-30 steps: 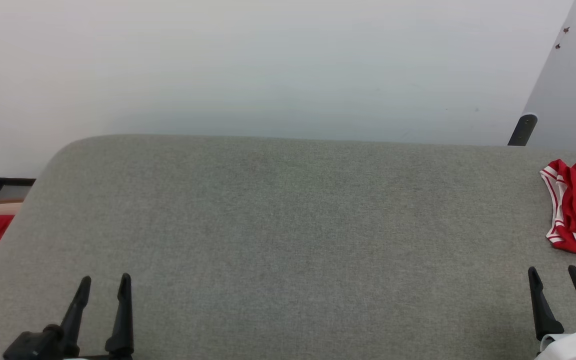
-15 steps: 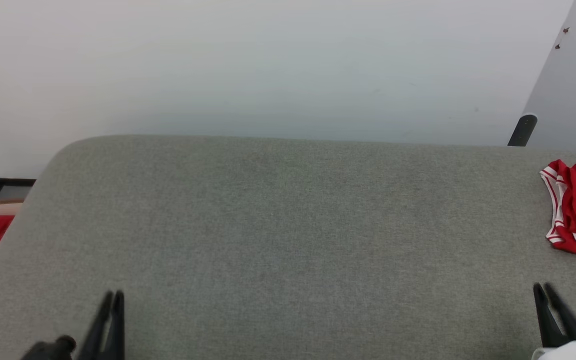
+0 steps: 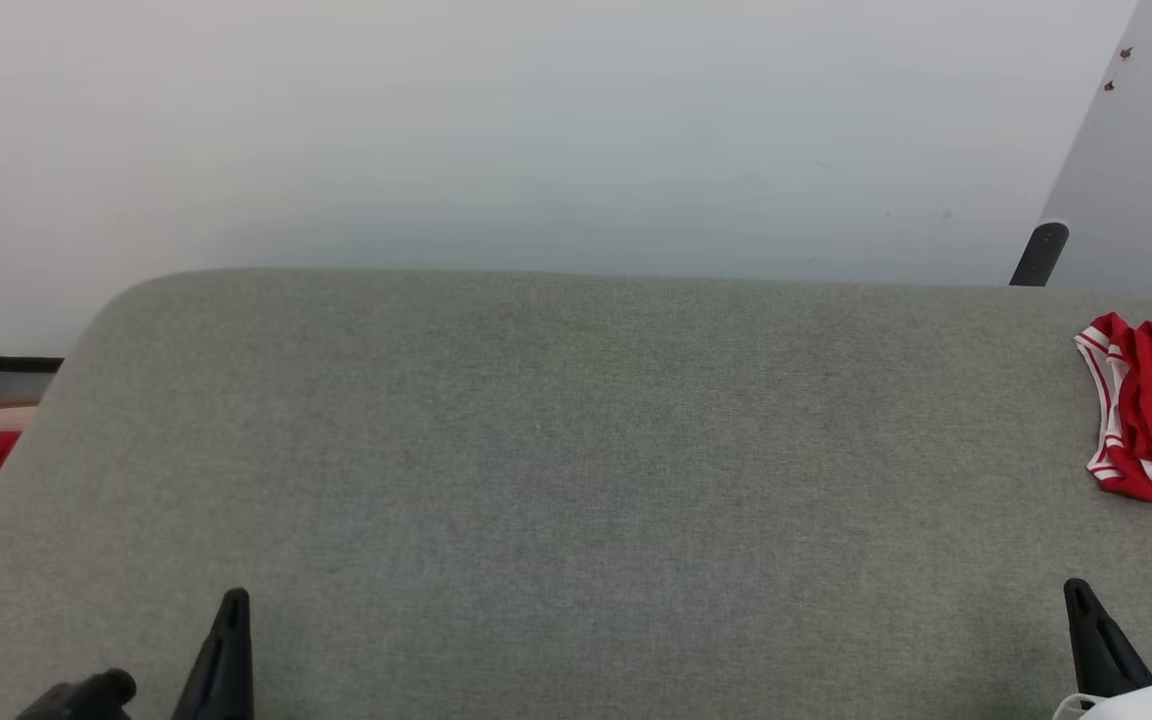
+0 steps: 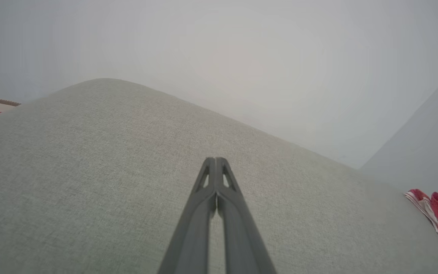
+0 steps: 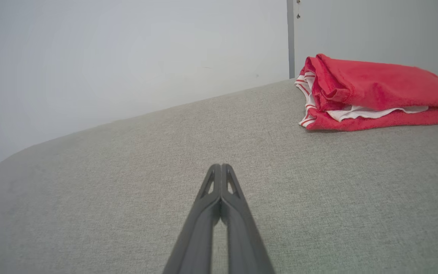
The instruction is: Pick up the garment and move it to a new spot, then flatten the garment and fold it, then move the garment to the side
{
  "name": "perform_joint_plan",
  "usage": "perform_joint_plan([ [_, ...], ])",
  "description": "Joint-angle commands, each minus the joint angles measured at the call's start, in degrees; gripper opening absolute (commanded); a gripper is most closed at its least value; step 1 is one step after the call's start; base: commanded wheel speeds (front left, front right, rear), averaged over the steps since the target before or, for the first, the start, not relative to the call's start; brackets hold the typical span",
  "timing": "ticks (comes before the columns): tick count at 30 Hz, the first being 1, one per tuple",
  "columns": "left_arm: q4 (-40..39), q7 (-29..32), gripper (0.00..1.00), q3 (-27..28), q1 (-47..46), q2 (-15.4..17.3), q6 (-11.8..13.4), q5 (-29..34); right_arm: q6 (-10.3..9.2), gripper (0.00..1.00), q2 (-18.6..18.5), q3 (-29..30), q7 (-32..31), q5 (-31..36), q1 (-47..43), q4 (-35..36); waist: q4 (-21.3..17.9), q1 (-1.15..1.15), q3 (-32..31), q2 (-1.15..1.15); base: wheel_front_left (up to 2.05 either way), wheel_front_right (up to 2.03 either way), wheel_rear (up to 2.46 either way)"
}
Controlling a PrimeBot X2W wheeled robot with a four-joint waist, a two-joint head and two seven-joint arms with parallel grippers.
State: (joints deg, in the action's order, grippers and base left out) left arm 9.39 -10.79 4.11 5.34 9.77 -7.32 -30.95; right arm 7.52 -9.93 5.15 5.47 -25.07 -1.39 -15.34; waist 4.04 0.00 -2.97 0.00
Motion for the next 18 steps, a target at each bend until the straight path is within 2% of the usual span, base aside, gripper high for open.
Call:
perform_joint_plan([
  [1, -0.66, 0.43, 0.0, 0.39, -1.83, 0.26, -0.03, -2.09, -0.01, 0.0, -0.12, 0.28, -0.25, -2.29, 2.0, 1.02, -0.05, 0.0, 0.04, 0.0, 0.0, 0.0, 0.0],
  [18, 0.52, 4.32, 0.0, 0.86, -4.17, -1.38, -0.07, -15.9, -0.01, 0.0, 1.53, 0.49, -2.91, -17.44, 3.31, 1.25, -0.67, 0.0, 0.52, 0.0, 0.0, 0.0, 0.0],
])
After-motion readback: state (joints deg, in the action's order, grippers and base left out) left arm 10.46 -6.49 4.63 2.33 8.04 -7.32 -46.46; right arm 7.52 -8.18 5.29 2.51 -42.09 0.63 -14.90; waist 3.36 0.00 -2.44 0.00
